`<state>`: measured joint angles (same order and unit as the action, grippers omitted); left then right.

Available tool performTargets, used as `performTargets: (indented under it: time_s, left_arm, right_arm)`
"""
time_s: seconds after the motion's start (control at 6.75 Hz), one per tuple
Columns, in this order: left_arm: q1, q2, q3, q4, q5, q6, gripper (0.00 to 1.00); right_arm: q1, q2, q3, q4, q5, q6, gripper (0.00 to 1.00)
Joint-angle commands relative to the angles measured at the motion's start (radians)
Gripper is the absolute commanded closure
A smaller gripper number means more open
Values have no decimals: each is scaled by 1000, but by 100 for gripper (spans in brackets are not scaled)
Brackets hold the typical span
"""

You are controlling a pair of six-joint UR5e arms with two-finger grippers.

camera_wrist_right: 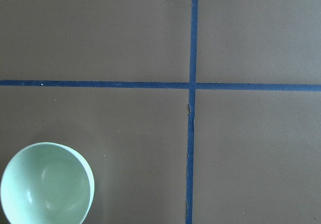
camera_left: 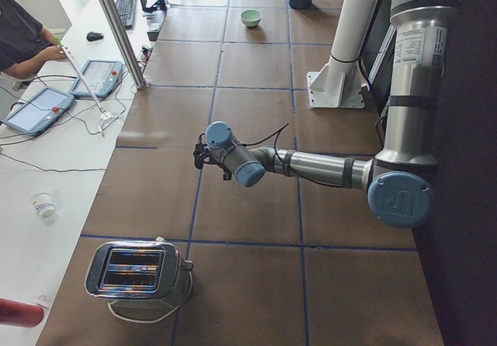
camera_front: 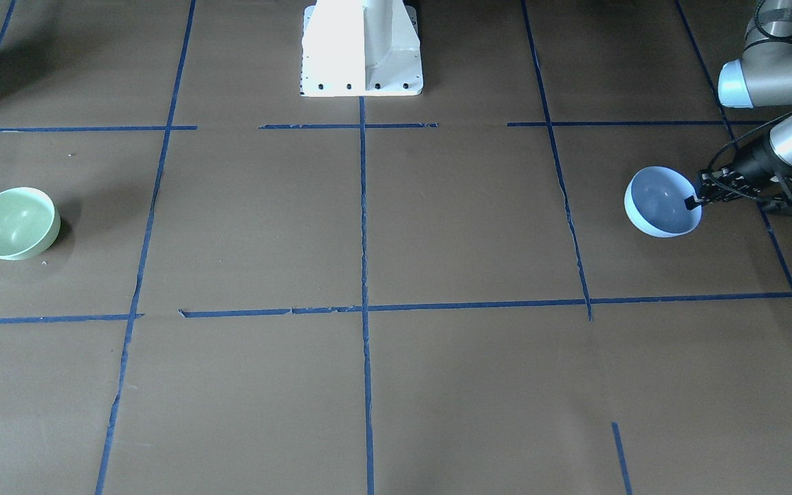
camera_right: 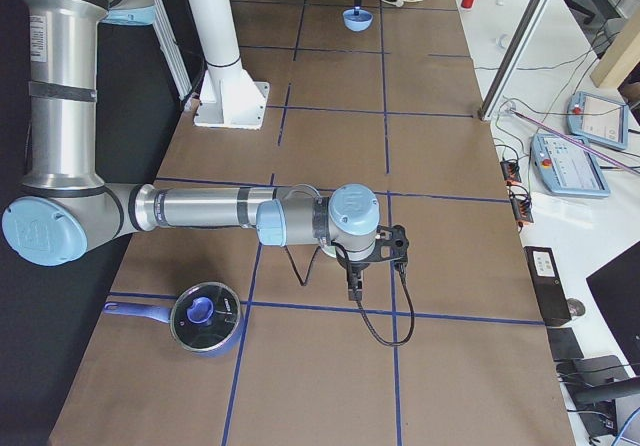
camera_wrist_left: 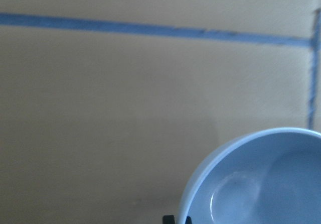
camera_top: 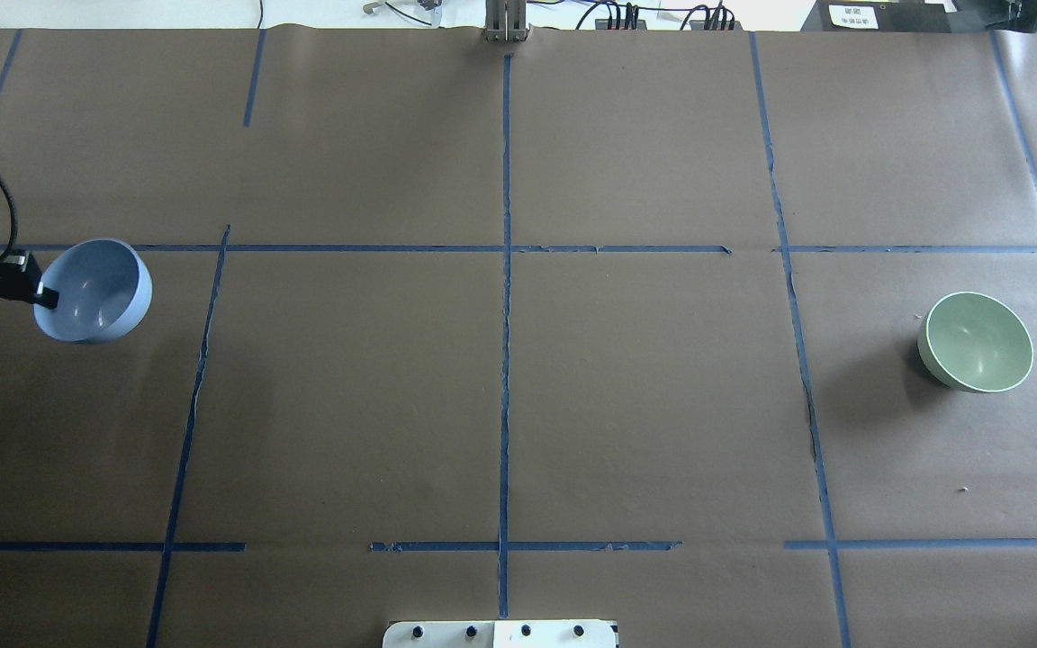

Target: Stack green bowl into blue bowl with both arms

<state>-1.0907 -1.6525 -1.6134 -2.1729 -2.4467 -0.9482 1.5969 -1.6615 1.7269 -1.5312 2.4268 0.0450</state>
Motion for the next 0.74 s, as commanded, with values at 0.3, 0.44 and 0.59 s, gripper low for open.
performTargets:
  time_s: [0.3, 0.44, 0.59]
  left_arm:
    - [229, -351, -22, 189, 136, -445, 100]
    - [311, -443, -19, 271, 255, -510, 100]
    - [397, -513, 3, 289, 337, -576, 100]
  right_arm:
    - [0, -1, 0, 0, 0, 41, 0]
    - [0, -1, 0, 0, 0, 41, 0]
    - [0, -1, 2, 0, 0, 42, 0]
